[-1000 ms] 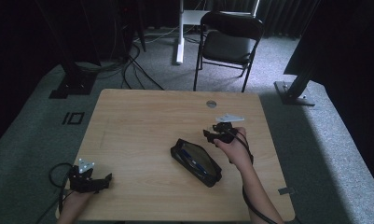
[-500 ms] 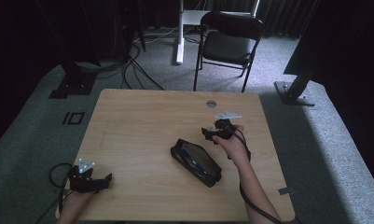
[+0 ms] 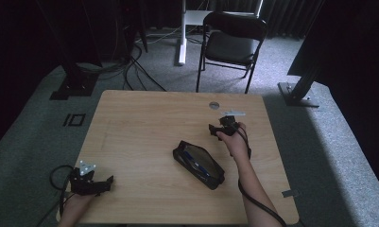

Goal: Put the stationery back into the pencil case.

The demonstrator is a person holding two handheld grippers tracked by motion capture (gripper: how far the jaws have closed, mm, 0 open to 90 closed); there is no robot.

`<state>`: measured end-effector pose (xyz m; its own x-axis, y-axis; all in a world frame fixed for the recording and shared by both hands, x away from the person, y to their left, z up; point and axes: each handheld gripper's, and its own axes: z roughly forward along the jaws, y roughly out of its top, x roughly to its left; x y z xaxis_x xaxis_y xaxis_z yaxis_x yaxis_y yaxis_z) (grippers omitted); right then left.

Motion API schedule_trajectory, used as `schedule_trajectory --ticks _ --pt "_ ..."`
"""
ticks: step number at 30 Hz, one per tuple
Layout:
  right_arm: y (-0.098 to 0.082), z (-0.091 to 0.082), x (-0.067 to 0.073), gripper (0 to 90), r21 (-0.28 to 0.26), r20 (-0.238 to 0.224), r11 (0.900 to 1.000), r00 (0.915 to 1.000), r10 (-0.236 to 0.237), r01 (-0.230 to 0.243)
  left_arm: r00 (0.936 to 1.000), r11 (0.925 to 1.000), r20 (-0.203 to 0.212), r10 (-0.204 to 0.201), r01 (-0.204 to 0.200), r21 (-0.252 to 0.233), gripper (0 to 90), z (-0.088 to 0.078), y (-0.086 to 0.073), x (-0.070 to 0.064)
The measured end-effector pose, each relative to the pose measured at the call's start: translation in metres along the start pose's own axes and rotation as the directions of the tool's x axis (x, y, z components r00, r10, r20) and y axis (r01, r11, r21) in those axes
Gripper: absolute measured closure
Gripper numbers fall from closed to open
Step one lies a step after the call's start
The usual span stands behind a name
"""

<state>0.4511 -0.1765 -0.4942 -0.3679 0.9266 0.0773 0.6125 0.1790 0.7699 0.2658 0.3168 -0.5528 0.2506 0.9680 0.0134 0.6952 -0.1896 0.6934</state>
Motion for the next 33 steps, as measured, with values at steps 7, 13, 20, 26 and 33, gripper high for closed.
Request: schedule_trajectory --ticks 7,13,20,26,33 --pt "-0.002 0.012 -0.005 37.2 0.033 0.019 0.999 0.9993 0.031 -0.031 1.0 1.0 0.0 0.0 0.0 0.0 0.3 0.0 0.0 0.0" --pt "-0.006 0.024 -0.003 37.4 0.068 0.027 0.997 0.9986 0.046 -0.048 1.0 1.0 0.0 0.0 0.0 -0.001 0.4 0.0 0.0 0.0" --pt "-0.009 0.036 -0.003 38.5 0.096 0.052 0.993 0.997 0.057 -0.062 1.0 1.0 0.0 0.0 0.0 0.0 0.4 0.0 0.0 0.0" --pt "-0.01 0.042 -0.002 42.6 0.136 0.063 0.99 0.9973 0.037 -0.045 1.0 1.0 0.0 0.0 0.0 0.0 0.3 0.0 0.0 0.0" --pt "-0.012 0.048 -0.001 48.5 0.176 0.094 0.982 0.994 0.056 -0.072 1.0 1.0 0.0 0.0 0.0 -0.001 0.4 0.0 0.0 0.0"
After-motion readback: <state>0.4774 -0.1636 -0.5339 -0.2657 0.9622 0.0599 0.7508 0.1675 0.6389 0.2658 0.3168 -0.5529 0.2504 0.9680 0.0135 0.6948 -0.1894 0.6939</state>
